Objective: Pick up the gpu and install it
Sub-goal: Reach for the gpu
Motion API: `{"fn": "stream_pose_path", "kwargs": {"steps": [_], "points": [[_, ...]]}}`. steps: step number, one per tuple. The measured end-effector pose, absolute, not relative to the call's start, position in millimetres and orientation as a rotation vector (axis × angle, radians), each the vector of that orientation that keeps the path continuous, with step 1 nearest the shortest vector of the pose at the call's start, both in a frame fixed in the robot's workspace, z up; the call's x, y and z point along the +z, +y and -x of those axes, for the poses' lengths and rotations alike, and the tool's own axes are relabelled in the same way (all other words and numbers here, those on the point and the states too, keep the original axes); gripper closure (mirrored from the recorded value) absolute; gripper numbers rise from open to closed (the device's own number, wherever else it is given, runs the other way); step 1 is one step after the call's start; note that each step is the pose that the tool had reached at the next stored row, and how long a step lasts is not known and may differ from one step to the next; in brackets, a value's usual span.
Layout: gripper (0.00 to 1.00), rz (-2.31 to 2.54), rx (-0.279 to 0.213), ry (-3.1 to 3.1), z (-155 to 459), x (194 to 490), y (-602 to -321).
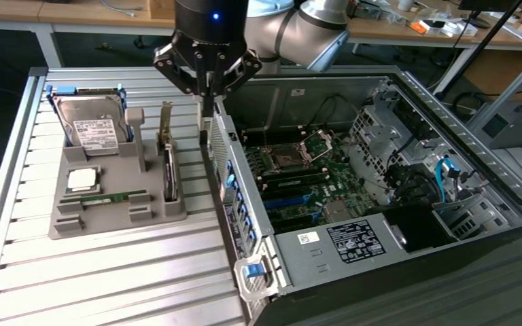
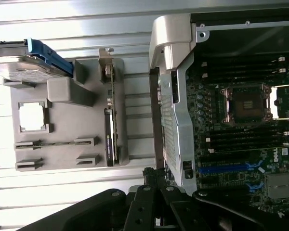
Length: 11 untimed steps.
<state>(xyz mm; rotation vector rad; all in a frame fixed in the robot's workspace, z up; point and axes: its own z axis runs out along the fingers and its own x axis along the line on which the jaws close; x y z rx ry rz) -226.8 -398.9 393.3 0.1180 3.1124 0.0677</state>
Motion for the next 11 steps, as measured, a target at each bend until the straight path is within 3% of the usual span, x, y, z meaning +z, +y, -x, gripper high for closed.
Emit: {"fn": "stream_pose_path", "kwargs": {"steps": [11], "points": [[0.89,-0.118,0.068,3.113,232.6,393.3,-399.0]]}}
